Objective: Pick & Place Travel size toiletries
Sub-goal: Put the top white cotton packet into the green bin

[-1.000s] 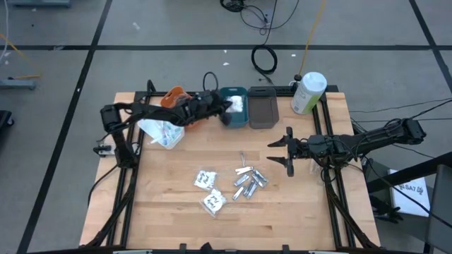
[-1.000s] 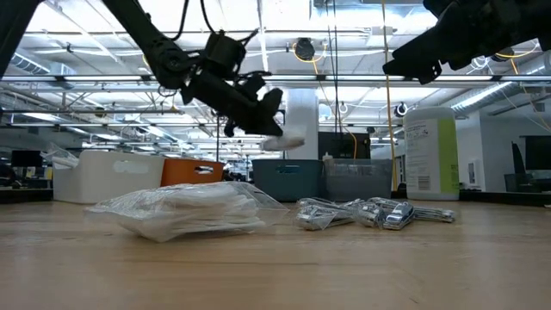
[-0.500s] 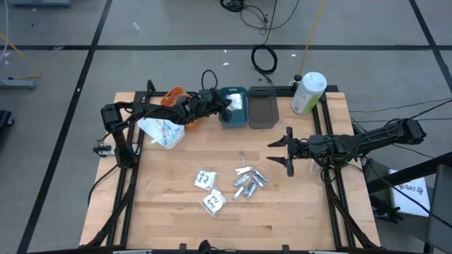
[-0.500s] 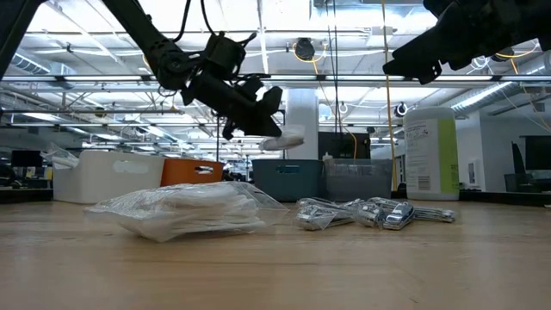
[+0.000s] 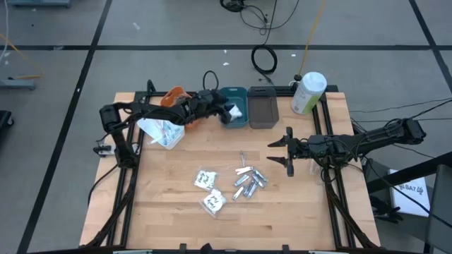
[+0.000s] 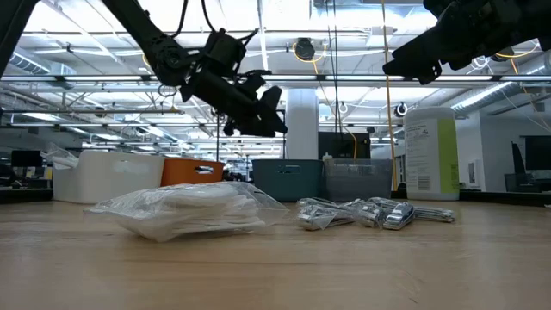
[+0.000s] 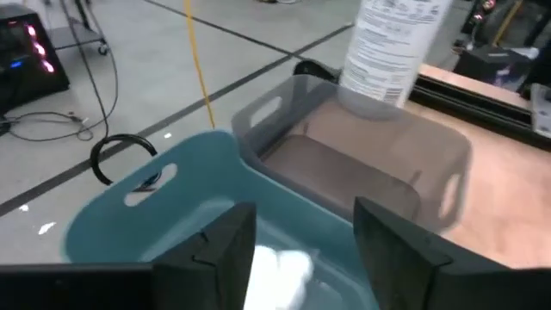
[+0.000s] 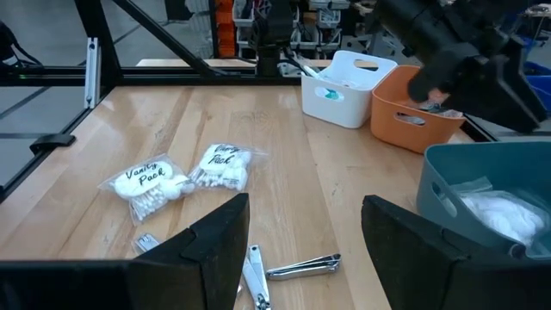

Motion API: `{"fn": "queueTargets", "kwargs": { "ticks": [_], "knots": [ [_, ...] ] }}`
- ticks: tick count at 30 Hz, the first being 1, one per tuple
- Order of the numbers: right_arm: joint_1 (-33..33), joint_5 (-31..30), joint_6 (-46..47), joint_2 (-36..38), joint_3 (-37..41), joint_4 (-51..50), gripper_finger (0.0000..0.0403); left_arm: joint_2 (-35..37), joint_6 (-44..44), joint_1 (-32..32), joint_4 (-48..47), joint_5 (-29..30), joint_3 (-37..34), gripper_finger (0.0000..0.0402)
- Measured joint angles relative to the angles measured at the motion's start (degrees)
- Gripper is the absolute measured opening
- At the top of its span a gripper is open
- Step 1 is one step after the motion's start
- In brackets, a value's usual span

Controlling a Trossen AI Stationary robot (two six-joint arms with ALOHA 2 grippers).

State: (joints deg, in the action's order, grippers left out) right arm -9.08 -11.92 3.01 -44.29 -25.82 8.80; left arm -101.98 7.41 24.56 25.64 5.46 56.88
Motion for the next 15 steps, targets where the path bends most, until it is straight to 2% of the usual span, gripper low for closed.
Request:
{"fn": "queueTargets", "kwargs": {
  "ticks": [3, 6, 9, 15],
  "knots": [
    [0.0, 0.0, 0.0, 0.0, 0.0, 0.0, 0.0212, 2.8, -0.5, -1.4, -3.0, -1.2, 0.0, 0.0209],
    [0.0, 0.0, 0.0, 0.0, 0.0, 0.0, 0.0212, 7.0, -3.3, -3.7, -9.9, -5.2, 0.0, 0.0215],
    [0.0, 0.0, 0.0, 0.0, 0.0, 0.0, 0.0212, 11.6, -5.4, -7.4, -19.7, -7.9, 0.0, 0.0216],
    [0.0, 0.0, -0.1, 0.0, 0.0, 0.0, 0.0212, 16.6, -4.6, -16.6, -38.6, -8.2, 0.0, 0.0216]
  ]
}}
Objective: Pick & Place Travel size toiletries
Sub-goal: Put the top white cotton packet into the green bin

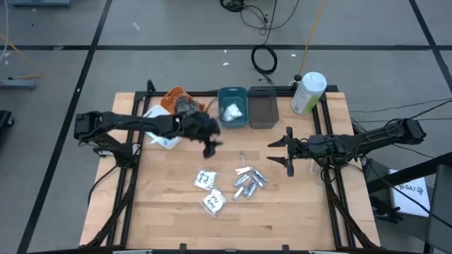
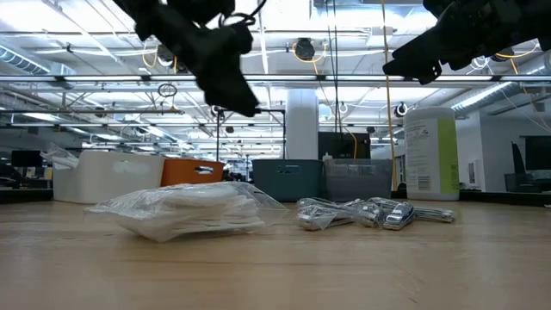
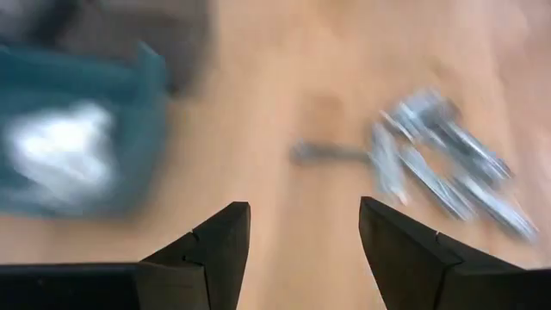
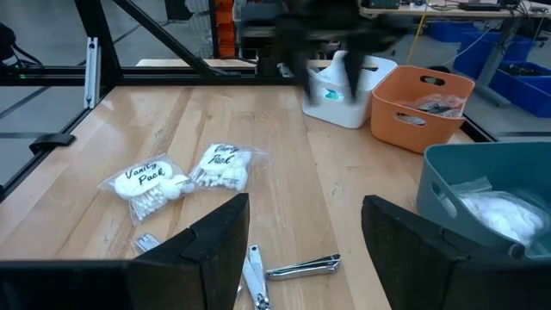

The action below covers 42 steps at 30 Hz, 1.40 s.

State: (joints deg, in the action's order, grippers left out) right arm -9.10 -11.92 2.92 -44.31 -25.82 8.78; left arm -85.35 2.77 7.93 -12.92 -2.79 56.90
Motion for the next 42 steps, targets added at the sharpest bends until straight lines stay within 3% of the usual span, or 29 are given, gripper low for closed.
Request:
{"fn": "queueTargets", "kwargs": {
  "ticks": [6, 16, 22, 35, 38, 42],
  "knots": [
    [0.0, 0.0, 0.3, 0.0, 0.0, 0.0, 0.0212, -1.0, 7.1, -10.4, -9.6, 0.5, 0.0, 0.0216],
    [0.0, 0.0, 0.5, 0.0, 0.0, 0.4, 0.0212, -7.0, 20.5, -21.7, -14.2, 9.3, 0.0, 0.0216],
    [0.0, 0.0, 0.5, 0.0, 0.0, 0.4, 0.0212, -11.3, 25.2, -23.0, -19.4, 14.2, -0.1, 0.0216],
    [0.0, 0.0, 0.9, 0.0, 0.0, 0.4, 0.0212, -15.4, 23.3, -22.7, -16.6, 12.2, 0.0, 0.0211],
    [0.0, 0.0, 0.9, 0.0, 0.0, 0.4, 0.0212, -15.1, 23.0, -22.5, -16.7, 11.8, 0.0, 0.0187],
    [0.0, 0.0, 0.9, 0.0, 0.0, 0.4, 0.0212, -15.1, 21.5, -22.5, -16.7, 11.8, 0.0, 0.0125]
  ]
}}
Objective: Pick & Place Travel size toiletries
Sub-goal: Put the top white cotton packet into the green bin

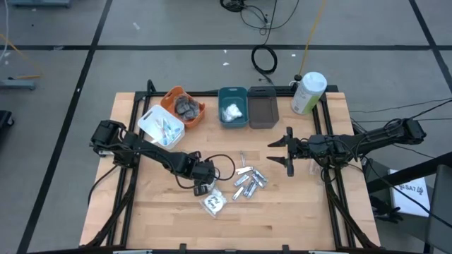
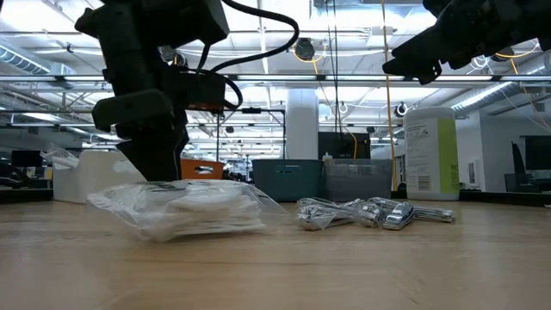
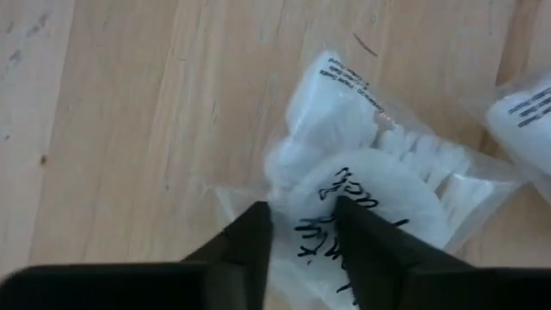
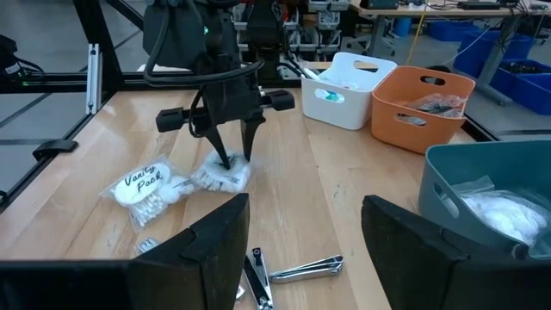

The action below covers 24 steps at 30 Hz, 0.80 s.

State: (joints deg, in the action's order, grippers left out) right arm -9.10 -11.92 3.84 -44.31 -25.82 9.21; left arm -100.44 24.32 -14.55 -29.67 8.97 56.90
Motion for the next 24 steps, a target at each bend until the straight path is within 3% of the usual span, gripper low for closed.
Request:
{"fn": "queueTargets", "kwargs": {
  "ticks": [7, 15, 24],
  "knots": [
    [0.0, 0.0, 0.0, 0.0, 0.0, 0.0, 0.0212, 0.1, -0.5, 0.9, -0.1, -1.3, 0.0, 0.001],
    [0.0, 0.0, 0.0, 0.0, 0.0, 0.0, 0.0212, 1.4, -1.6, 2.1, -0.5, -1.2, -0.1, 0.0004],
    [0.0, 0.0, 0.0, 0.0, 0.0, 0.0, 0.0212, 7.5, -4.0, 2.3, 0.1, 1.0, -0.2, 0.0005]
  ]
}}
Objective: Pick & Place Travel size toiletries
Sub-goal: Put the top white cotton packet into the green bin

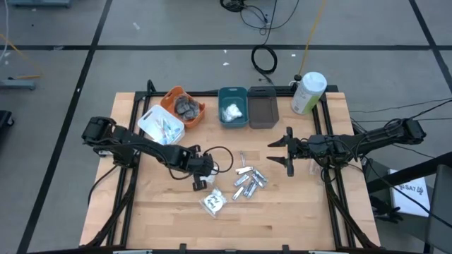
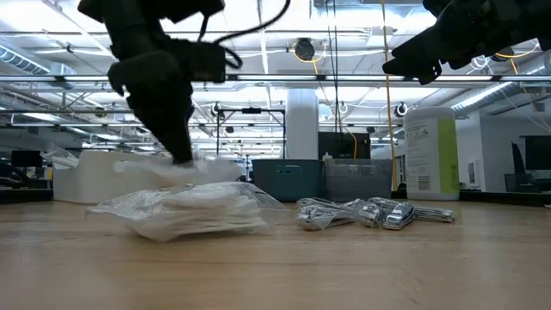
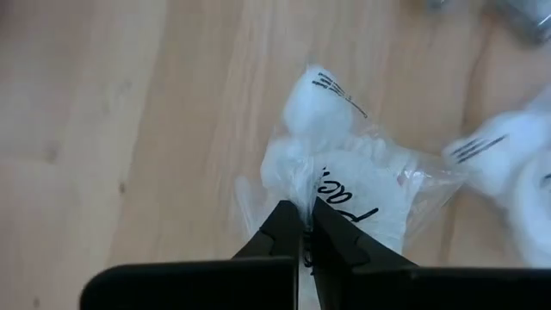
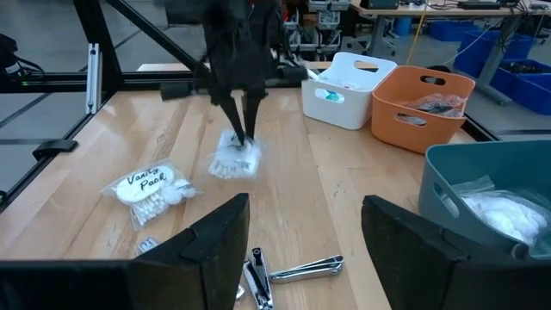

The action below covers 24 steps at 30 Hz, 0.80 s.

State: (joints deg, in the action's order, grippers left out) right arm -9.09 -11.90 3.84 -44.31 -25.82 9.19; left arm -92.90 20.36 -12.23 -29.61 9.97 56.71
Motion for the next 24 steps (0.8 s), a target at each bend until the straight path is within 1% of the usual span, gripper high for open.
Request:
{"fn": "queueTargets", "kwargs": {
  "ticks": [6, 11, 15, 18, 24],
  "knots": [
    [0.0, 0.0, 0.0, 0.0, 0.0, 0.0, 0.0212, 2.8, -3.3, 0.0, 4.3, 0.0, 0.0, 0.0004],
    [0.0, 0.0, 0.0, 0.0, 0.0, -0.1, 0.0212, 3.0, -9.4, 0.0, 13.6, -5.0, 0.0, 0.0002],
    [0.0, 0.0, 0.0, 0.0, 0.0, -0.1, 0.0212, 2.9, -13.7, 0.0, 21.0, -5.8, 0.1, 0.0002],
    [0.0, 0.0, 0.0, 0.0, 0.0, -0.1, 0.0212, 2.9, -16.2, 0.1, 25.1, -7.7, 0.1, 0.0003],
    [0.0, 0.0, 0.0, 0.0, 0.0, -0.1, 0.0212, 2.9, -18.8, 0.0, 30.2, -8.8, -0.7, 0.0002]
  ]
}}
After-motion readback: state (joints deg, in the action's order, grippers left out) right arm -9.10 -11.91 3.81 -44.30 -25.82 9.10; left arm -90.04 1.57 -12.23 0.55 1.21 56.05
